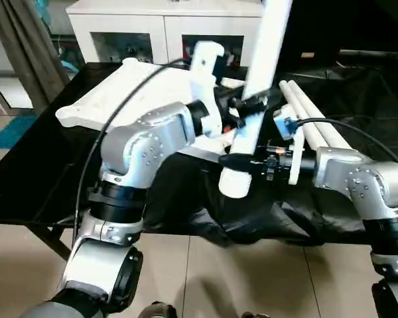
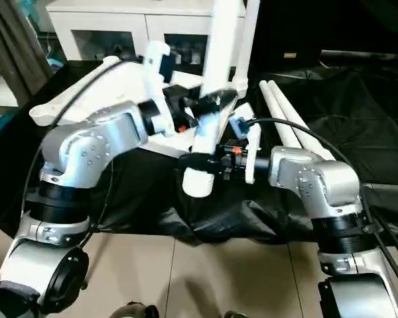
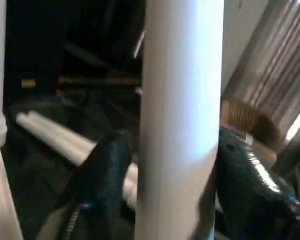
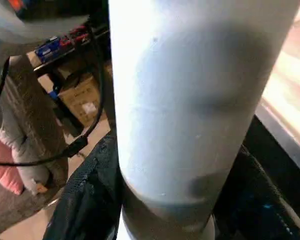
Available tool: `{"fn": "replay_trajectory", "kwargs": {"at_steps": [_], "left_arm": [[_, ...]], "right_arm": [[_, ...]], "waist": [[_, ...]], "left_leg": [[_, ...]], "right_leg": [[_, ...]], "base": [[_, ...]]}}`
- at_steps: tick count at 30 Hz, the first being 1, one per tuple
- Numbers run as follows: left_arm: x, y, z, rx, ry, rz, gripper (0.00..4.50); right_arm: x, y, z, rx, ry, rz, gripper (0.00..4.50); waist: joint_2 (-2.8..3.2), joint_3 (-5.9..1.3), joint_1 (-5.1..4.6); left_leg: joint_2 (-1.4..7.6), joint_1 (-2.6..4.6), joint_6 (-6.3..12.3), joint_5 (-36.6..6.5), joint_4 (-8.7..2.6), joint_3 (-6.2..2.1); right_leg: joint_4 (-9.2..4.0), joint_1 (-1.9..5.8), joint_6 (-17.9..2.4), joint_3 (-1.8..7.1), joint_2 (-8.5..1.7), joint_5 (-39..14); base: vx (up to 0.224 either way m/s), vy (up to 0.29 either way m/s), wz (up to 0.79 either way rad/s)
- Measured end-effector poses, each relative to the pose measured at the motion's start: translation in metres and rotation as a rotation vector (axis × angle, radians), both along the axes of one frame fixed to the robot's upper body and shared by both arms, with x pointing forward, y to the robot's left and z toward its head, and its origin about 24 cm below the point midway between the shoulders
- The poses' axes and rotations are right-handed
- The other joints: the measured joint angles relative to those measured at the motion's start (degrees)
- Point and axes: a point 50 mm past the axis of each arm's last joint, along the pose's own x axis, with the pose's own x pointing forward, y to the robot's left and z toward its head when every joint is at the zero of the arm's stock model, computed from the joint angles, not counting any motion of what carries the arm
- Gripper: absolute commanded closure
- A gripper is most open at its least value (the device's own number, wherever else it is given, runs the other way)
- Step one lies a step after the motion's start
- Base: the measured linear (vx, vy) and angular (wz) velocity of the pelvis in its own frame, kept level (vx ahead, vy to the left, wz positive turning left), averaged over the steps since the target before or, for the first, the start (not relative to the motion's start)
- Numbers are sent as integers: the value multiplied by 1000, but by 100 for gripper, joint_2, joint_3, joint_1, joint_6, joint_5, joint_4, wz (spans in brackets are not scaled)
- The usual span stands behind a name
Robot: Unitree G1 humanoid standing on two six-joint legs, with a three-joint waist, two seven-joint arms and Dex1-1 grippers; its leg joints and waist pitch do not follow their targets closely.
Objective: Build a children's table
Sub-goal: Pick table leg
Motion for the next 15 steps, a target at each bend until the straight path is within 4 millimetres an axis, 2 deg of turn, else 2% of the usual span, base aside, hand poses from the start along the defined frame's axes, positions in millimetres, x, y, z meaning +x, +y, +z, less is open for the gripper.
{"fn": "replay_trajectory", "kwargs": {"at_steps": [5, 9, 12, 14, 15], "left_arm": [[-1, 10, 11, -225, -31, 5, 149], [5, 32, 13, -247, -70, 135, 149], [11, 60, 3, -16, -162, 386, 149], [11, 96, -29, 191, -139, 598, 149], [7, 107, -44, 256, -116, 657, 149]], "right_arm": [[3, -5, 6, 44, -42, -59, 259], [3, -11, 8, 61, -88, -134, 259], [4, -16, 7, -31, -161, -257, 259], [3, -26, -2, -126, -196, -390, 260], [1, -27, -7, -142, -193, -438, 260]], "waist": [[-2, 0, -1], [-4, -2, -12], [-6, -13, -61], [-19, -22, -130], [-21, -22, -160]], "left_leg": [[0, 0, 0, 0, 2, 0], [1, 1, 0, 0, 1, -1], [1, 7, -2, 0, -8, -4], [1, 12, -4, 0, -17, -10], [0, 8, -5, 0, -21, -10]], "right_leg": [[-1, 0, 0, -1, -1, 0], [0, -5, 4, -2, 0, -2], [-1, -8, 17, 0, 2, -10], [-3, -9, 45, -2, 5, -26], [-6, -13, 59, 0, 5, -35]], "base": [[0, 0, 0], [0, 0, 0], [0, 0, 0], [0, 0, 0], [0, 0, 0]]}}
